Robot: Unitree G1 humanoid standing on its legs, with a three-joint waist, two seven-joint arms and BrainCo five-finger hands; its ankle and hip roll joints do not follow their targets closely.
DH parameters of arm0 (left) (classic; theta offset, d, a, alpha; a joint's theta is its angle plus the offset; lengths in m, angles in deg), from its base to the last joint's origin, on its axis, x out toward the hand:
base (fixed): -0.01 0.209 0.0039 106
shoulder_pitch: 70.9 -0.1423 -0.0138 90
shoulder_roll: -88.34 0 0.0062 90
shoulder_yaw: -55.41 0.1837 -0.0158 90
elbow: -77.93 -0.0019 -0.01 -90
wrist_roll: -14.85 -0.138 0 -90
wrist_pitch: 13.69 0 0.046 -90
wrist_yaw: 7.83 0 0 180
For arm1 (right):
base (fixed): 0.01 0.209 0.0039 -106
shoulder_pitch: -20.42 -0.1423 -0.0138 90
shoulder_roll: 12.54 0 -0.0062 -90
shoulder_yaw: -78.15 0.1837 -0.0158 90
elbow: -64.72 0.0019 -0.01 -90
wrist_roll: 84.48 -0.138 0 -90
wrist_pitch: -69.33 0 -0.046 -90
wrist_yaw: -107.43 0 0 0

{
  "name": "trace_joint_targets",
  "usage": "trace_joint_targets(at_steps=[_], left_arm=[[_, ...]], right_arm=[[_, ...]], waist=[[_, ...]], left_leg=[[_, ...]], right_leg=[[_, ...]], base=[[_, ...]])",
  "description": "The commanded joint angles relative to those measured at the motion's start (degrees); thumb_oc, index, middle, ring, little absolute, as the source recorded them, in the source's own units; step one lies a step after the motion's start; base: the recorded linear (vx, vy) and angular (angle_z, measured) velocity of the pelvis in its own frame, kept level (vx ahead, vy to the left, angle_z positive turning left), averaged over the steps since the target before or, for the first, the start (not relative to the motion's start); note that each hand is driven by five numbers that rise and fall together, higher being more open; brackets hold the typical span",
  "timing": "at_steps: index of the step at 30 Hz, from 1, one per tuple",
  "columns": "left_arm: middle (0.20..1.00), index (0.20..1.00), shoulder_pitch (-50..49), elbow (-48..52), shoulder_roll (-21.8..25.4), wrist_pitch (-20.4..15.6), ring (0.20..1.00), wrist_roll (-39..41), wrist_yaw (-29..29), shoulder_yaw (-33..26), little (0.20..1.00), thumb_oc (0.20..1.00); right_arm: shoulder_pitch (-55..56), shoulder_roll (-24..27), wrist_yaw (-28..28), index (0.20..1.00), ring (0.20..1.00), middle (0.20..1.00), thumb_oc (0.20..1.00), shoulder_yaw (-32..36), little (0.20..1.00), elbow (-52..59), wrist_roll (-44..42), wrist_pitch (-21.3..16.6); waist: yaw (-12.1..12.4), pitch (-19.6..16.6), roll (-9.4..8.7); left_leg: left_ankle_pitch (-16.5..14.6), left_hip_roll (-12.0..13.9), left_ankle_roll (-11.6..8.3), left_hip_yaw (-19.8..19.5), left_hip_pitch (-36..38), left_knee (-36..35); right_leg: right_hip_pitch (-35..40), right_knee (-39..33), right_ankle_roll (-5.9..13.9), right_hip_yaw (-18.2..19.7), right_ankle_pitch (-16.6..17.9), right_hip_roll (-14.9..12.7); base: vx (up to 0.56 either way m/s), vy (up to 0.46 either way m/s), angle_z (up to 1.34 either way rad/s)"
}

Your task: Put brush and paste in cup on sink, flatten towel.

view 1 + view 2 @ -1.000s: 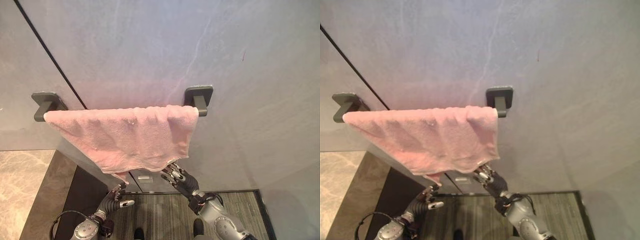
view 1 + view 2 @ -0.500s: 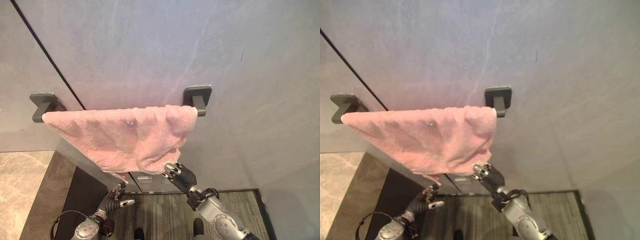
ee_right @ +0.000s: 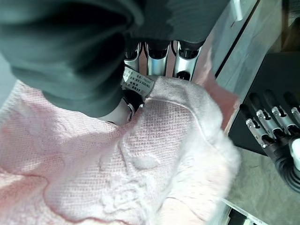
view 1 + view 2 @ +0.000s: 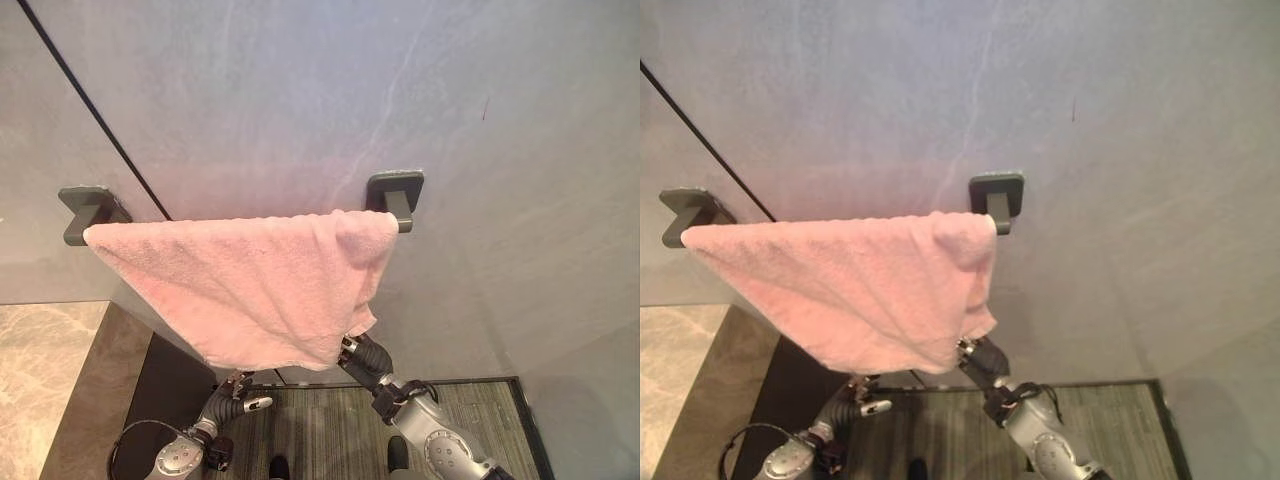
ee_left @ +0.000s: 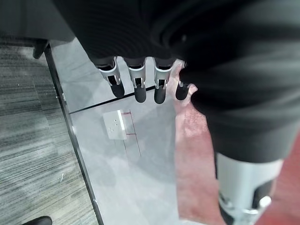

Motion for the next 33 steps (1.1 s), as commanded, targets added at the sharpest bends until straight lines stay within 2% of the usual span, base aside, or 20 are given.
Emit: trace_joint_targets(at_steps=[1, 19, 33], left_arm=[[1.0, 1.0, 3.49, 0.57, 2.97, -1.35, 1.0, -1.42, -1.33, 0.13, 1.0, 1.0], [1.0, 1.0, 4.31, 0.48, 3.12, -1.45, 1.0, -1.7, -2.12, 0.07, 1.0, 1.0], [1.0, 1.0, 5.07, -0.58, 2.92, -1.21, 1.0, -2.05, -2.24, 0.83, 1.0, 1.0]], right_arm=[[-3.05, -2.74, 0.31, 0.2, 0.2, 0.2, 0.2, -1.64, 0.2, 3.41, -0.04, -2.31], [-4.91, -2.63, 1.83, 0.2, 0.2, 0.2, 0.2, -6.77, 0.2, 2.45, 0.74, -0.13], [-3.57, -3.33, 0.58, 0.2, 0.2, 0.2, 0.2, -6.54, 0.2, -3.17, 1.95, 1.4]], waist=[[0.63, 1.39, -2.9], [1.22, 1.99, -3.49], [1.3, 2.08, -3.53]], left_leg=[[0.49, -0.7, 0.84, -0.76, -1.11, 0.38], [0.45, -1.01, 1.05, -1.07, -1.52, 0.38], [0.51, -1.24, 1.13, -1.22, -1.89, 0.38]], right_leg=[[1.96, 0.45, 1.83, 0.92, -0.79, -4.42], [1.89, 0.45, 1.88, 0.56, -0.68, -4.72], [1.64, 0.45, 1.92, 0.48, -0.62, -4.84]], base=[[0.0, 0.0, 0.0], [0.0, 0.001, 0.01], [0.0, 0.0, 0.0]])
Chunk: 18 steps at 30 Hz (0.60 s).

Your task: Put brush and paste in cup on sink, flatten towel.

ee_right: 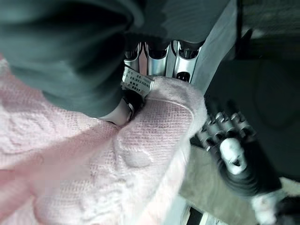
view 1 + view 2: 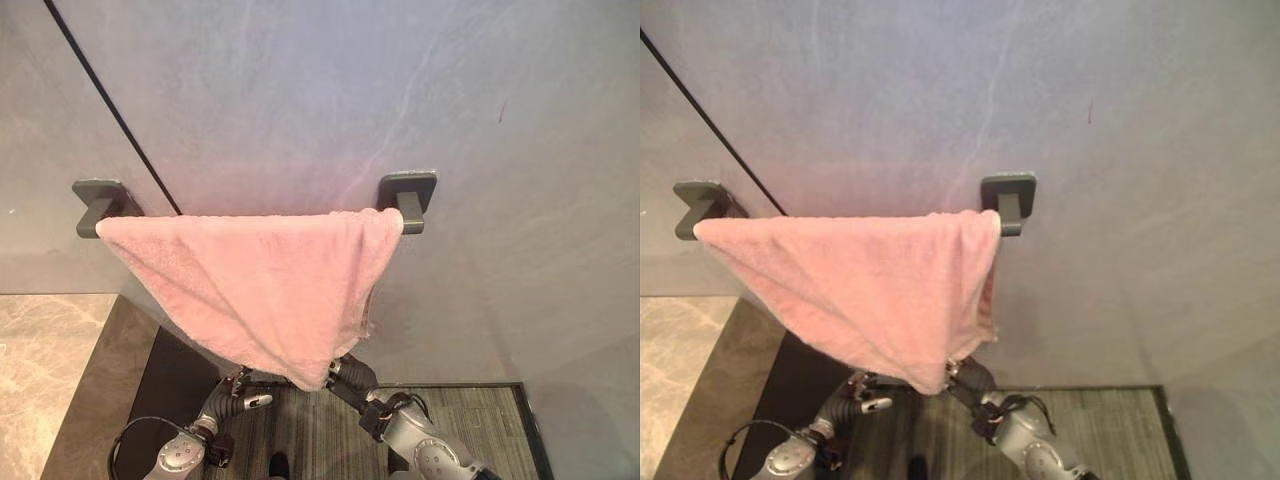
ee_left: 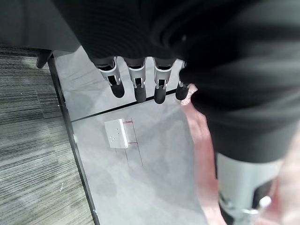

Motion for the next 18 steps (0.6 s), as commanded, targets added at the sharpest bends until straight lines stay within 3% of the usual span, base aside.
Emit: trace_joint_targets(at_steps=[1, 18], left_arm=[[1.0, 1.0, 3.83, -0.06, 2.99, -1.56, 1.0, -0.63, -0.66, 0.76, 1.0, 1.0], [1.0, 1.0, 3.97, -0.59, 2.51, -1.77, 1.0, -0.46, -1.7, 1.38, 1.0, 1.0]], right_arm=[[-2.29, -2.48, 0.7, 0.2, 0.2, 0.2, 0.2, -0.44, 0.2, 5.07, 0.68, -0.22], [-1.56, -3.19, -1.24, 0.2, 0.2, 0.2, 0.2, 1.29, 0.2, 1.25, 2.3, -1.18]], waist=[[0.53, 2.21, -3.37], [0.31, 2.15, -3.07]], left_leg=[[0.23, -1.17, 1.47, -0.44, -1.15, 0.21], [0.14, -0.95, 1.44, -0.46, -0.87, 0.21]], right_leg=[[1.56, 0.44, 1.9, 1.63, -0.66, -4.78], [1.83, 0.44, 1.78, 1.54, -0.84, -4.6]], base=[[0.0, 0.0, 0.0], [0.0, 0.0, 0.0]])
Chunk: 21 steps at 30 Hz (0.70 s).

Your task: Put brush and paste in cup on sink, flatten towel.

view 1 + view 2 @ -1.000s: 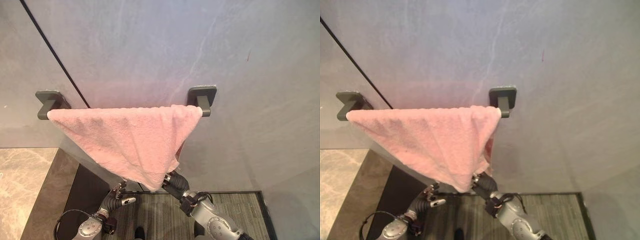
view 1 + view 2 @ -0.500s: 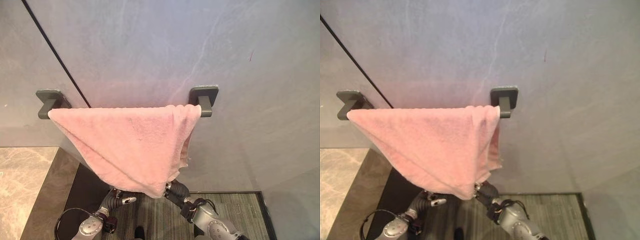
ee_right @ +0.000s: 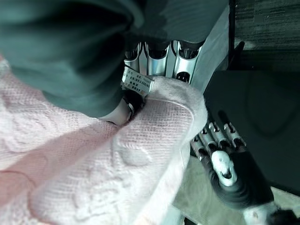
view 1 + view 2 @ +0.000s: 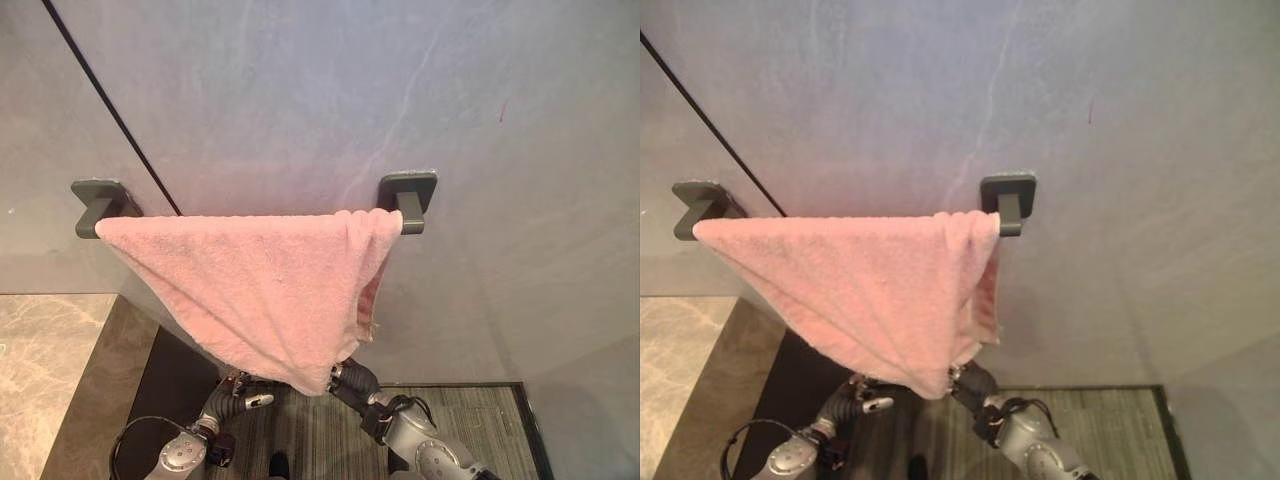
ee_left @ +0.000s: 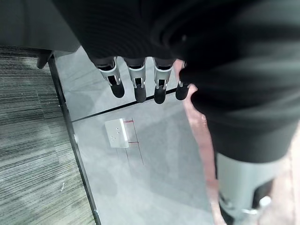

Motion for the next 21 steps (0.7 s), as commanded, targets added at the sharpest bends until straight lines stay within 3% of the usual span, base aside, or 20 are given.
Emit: trace_joint_targets(at_steps=[1, 21], left_arm=[[1.0, 1.0, 3.51, -0.22, 2.38, -1.87, 1.0, -0.23, -1.48, -0.28, 1.0, 1.0], [1.0, 1.0, 4.23, -1.3, 1.57, -1.71, 1.0, 0.6, -1.86, 1.2, 1.0, 1.0]], right_arm=[[-1.89, -3.1, -0.05, 0.2, 0.2, 0.2, 0.2, 0.51, 0.2, 2.5, 0.25, -1.27], [-2.43, -3.78, -1.27, 0.2, 0.2, 0.2, 0.2, 0.79, 0.2, -0.53, 0.95, -1.65]], waist=[[0.38, 2.11, -3.18], [0.59, 1.82, -3.42]], left_leg=[[0.15, -0.94, 1.41, -0.5, -0.83, 0.21], [0.23, -0.02, 1.08, -1.12, -0.27, 0.21]], right_leg=[[1.94, 0.45, 1.77, 1.47, -0.85, -4.59], [2.94, 0.45, 1.26, 0.96, -1.73, -3.47]], base=[[0.0, 0.0, 0.0], [0.0, 0.0, 0.0]])
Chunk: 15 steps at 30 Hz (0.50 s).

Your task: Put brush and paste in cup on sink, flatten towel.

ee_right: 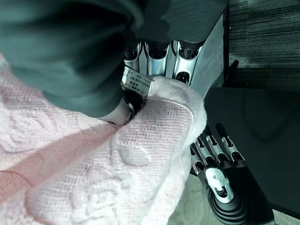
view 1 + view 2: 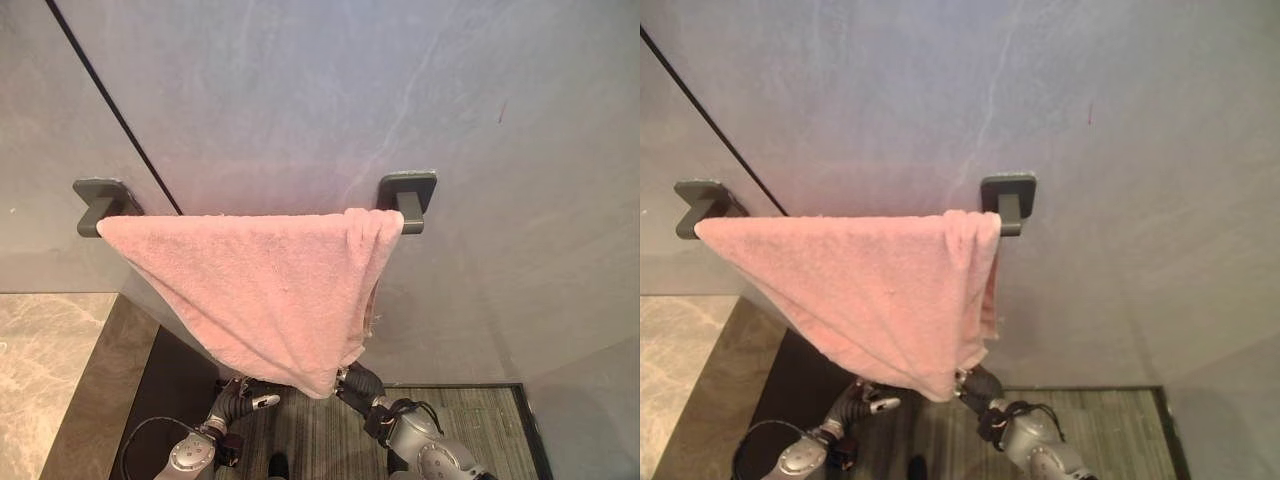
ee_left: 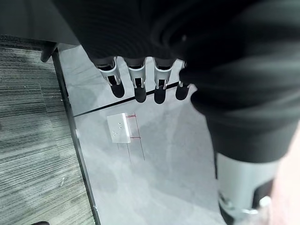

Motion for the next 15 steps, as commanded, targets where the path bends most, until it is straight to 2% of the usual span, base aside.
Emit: trace_joint_targets(at_steps=[1, 7, 8, 9, 10, 15], left_arm=[[1.0, 1.0, 3.61, 0.28, 3.61, -1.7, 1.0, 0.27, -0.52, 0.71, 1.0, 1.0], [1.0, 1.0, 3.66, 0.33, 3.63, -1.66, 1.0, 0.32, -0.73, 0.72, 1.0, 1.0], [1.0, 1.0, 3.76, 0.27, 3.56, -1.7, 1.0, 0.28, -0.72, 0.71, 1.0, 1.0], [1.0, 1.0, 3.76, 0.26, 3.55, -1.7, 1.0, 0.27, -0.72, 0.71, 1.0, 1.0], [1.0, 1.0, 3.74, 0.25, 3.51, -1.74, 1.0, 0.35, -0.69, 0.7, 1.0, 1.0], [1.0, 1.0, 3.79, -0.21, 3.43, -1.7, 1.0, 0.26, -0.82, 0.61, 1.0, 1.0]], right_arm=[[-2.88, -3.8, -0.51, 0.2, 0.2, 0.2, 0.2, 0.08, 0.2, 0.52, -0.19, -1.62], [-3.3, -3.43, -0.13, 0.2, 0.2, 0.2, 0.2, -0.04, 0.2, 1.3, 0.02, -1.8], [-3.41, -3.24, 0.06, 0.319, 0.319, 0.319, 0.319, -0.09, 0.319, 1.38, 0.34, -1.85], [-3.41, -3.23, 0.07, 0.517, 0.517, 0.517, 0.517, -0.09, 0.517, 1.39, 0.34, -1.85], [-3.39, -3.18, 0.16, 1.0, 1.0, 1.0, 1.0, -0.07, 1.0, 1.38, 0.64, -1.78], [-3.75, -2.81, -0.11, 1.0, 1.0, 1.0, 1.0, -0.27, 1.0, 1.64, 1.86, -1.8]], waist=[[0.53, 1.87, -3.37], [0.56, 1.97, -3.37], [0.54, 1.95, -3.38], [0.54, 1.95, -3.37], [0.51, 1.87, -3.4], [0.54, 1.74, -3.48]], left_leg=[[0.21, -0.25, 1.09, -0.81, -0.34, 0.22], [0.13, -0.36, 1.14, -0.81, -0.31, 0.22], [0.11, -0.35, 1.15, -0.89, -0.28, 0.22], [0.11, -0.35, 1.15, -0.89, -0.27, 0.22], [0.1, -0.31, 1.16, -0.88, -0.23, 0.22], [0.08, -0.21, 1.13, -0.9, -0.2, 0.22]], right_leg=[[2.7, 0.45, 1.27, 1.2, -1.73, -3.8], [2.79, 0.45, 1.21, 1.07, -1.71, -3.81], [2.8, 0.45, 1.2, 1.11, -1.73, -3.79], [2.81, 0.45, 1.2, 1.11, -1.73, -3.79], [2.83, 0.45, 1.19, 1.1, -1.76, -3.79], [2.9, 0.45, 1.19, 1.15, -1.84, -3.81]], base=[[0.0, 0.0, 0.0], [0.0, 0.002, 0.03], [0.01, 0.002, 0.05], [0.01, 0.001, 0.05], [0.01, -0.001, 0.03], [0.0, 0.0, 0.0]])
